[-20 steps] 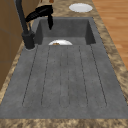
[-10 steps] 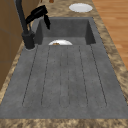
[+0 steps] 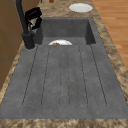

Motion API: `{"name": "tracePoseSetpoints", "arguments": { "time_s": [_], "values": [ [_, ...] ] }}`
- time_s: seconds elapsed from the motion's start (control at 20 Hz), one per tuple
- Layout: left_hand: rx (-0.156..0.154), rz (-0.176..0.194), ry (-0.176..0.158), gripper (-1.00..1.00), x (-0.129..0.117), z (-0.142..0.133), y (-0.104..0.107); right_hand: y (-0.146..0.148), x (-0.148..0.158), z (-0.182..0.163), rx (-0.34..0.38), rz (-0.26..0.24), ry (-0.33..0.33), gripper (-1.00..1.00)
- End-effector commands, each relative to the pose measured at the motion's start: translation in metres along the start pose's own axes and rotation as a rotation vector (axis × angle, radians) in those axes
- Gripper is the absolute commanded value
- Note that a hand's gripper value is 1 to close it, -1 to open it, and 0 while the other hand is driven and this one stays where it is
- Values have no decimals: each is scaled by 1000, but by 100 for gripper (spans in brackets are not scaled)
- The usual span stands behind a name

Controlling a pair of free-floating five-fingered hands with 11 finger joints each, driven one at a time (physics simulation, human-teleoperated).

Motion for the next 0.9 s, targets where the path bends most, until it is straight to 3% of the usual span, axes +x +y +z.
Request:
{"name": "tracePoseSetpoints", "arguments": {
  "time_s": [0.0,0.15,0.25,0.4,0.45,0.7,0.85],
  "values": [
    [0,0,0,0,0,0,0,12,1,-4,25,-11,21,100],
    [0,0,0,0,0,0,0,10,0,-1,11,-35,46,100],
    [0,0,0,0,0,0,0,16,-9,16,-54,-49,38,100],
    [0,0,0,0,0,0,0,38,-21,16,-169,49,-86,100],
    [0,0,0,0,0,0,0,46,-27,14,-185,49,-119,100],
    [0,0,0,0,0,0,0,65,-50,18,-340,-61,-244,100],
    [0,0,0,0,0,0,0,74,-59,19,-419,-73,-336,100]
  ]
}}
